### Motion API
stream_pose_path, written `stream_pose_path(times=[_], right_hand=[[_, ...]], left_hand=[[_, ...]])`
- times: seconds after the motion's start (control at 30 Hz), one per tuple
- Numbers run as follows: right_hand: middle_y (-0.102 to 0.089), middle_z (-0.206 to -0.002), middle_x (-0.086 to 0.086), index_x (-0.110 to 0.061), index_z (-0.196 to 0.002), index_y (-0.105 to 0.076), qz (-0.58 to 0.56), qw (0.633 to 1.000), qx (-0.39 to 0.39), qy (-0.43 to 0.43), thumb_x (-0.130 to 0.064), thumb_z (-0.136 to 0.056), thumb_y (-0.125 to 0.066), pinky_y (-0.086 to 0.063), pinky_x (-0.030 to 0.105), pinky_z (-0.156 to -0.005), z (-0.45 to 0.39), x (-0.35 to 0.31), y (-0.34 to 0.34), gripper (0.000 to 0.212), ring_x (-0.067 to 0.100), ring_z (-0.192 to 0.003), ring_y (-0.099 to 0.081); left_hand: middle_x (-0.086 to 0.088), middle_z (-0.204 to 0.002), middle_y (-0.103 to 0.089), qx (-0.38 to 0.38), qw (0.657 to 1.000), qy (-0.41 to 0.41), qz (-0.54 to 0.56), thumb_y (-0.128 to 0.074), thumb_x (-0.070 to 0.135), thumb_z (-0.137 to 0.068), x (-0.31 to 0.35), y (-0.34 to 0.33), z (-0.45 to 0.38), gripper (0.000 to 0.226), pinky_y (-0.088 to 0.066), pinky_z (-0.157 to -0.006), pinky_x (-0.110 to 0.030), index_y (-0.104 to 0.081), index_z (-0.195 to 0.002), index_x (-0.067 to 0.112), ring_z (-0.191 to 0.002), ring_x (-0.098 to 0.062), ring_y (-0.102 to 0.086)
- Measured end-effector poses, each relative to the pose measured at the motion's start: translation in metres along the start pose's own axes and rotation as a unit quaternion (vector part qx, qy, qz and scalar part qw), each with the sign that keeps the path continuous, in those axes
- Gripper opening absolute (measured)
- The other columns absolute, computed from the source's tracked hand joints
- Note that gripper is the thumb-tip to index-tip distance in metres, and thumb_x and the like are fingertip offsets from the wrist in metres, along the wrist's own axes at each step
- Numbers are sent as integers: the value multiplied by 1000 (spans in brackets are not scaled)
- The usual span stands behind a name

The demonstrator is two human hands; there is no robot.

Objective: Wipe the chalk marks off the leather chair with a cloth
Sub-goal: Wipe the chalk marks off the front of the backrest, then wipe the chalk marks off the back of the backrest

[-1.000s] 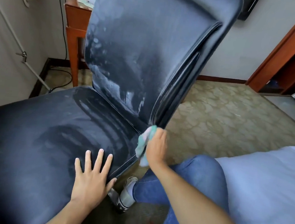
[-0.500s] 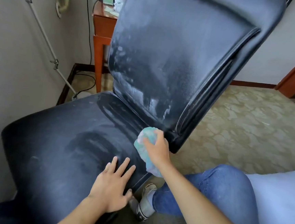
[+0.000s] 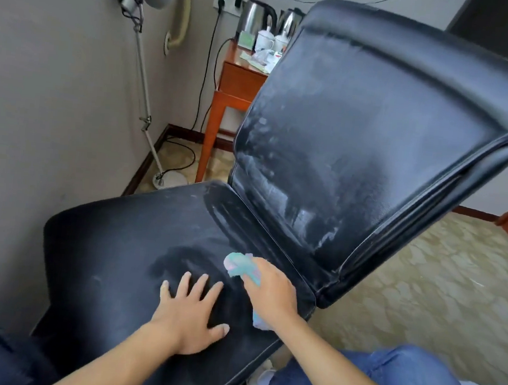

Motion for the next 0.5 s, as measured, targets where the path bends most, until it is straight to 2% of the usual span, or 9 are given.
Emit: stream_pose_path(times=[0.07,0.1,0.17,0.2,0.23,0.33,0.43,0.47,0.5], right_hand=[[-61,-113,-10,-38,-126,-51,64,998,10,-26,-44,-97,-50,-49,36,-78,-2,21,13,30,19,-106,-60],[-61,-113,-9,-36,-127,-50,80,996,4,-45,-44,-98,-50,-48,35,-76,0,38,17,31,21,-106,-59],[-58,-120,-5,-31,-131,-48,110,990,-32,-76,-44,-98,-51,-49,35,-78,14,71,17,35,23,-108,-59],[-56,-121,-5,-30,-130,-48,113,989,-48,-86,-44,-98,-52,-49,36,-77,25,87,16,35,23,-107,-60],[-55,-120,-7,-31,-127,-49,110,989,-49,-91,-44,-97,-53,-49,36,-75,34,99,17,33,23,-104,-60],[-61,-108,-13,-39,-115,-57,20,990,11,-141,-40,-91,-60,-47,34,-71,53,125,36,25,22,-96,-63],[-70,-88,-12,-44,-93,-65,-161,951,122,-234,-28,-78,-65,-55,39,-75,64,141,77,22,21,-85,-66],[-70,-83,-11,-43,-89,-66,-194,934,154,-258,-25,-75,-66,-55,39,-75,68,143,93,23,21,-81,-66],[-70,-79,-10,-40,-88,-66,-225,918,187,-267,-23,-73,-66,-55,39,-74,71,145,108,23,20,-78,-66]], left_hand=[[-4,-167,33,-9,998,43,-42,-9,94,-84,5,-27,7,112,14,-116,-75,21,-162,18,-155,-40,27],[-10,-167,29,11,999,44,-26,-5,99,-77,8,-38,9,121,11,-113,-81,16,-161,14,-156,-44,22],[-22,-170,-17,50,999,18,13,-22,104,-72,9,-49,13,132,-11,-106,-89,-30,-159,5,-154,-53,-18],[-23,-161,-40,85,996,-7,23,-32,103,-71,7,-56,11,129,-22,-102,-89,-51,-148,1,-147,-53,-36],[-23,-155,-50,104,994,-16,17,-37,102,-71,4,-61,10,126,-28,-100,-88,-60,-141,-1,-142,-52,-44],[-20,-153,-53,89,996,-12,-4,-38,101,-74,-6,-68,9,122,-30,-101,-85,-62,-139,1,-141,-49,-46],[-16,-155,-51,75,997,-6,-33,-36,100,-76,-13,-66,13,118,-30,-103,-80,-61,-143,6,-145,-44,-40],[-14,-163,-41,54,998,-8,-39,-31,101,-77,-14,-59,16,121,-25,-106,-79,-52,-151,9,-151,-42,-29],[-10,-172,-17,34,999,-6,-39,-21,104,-75,-17,-52,17,126,-14,-113,-77,-30,-162,14,-158,-38,-10]])
Point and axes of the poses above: each hand's wrist, its own z-axis away from the middle knuckle, its own y-axis out of the back of the hand, x = y × z, the point moved 1 cm from there along -z, towards the middle knuckle
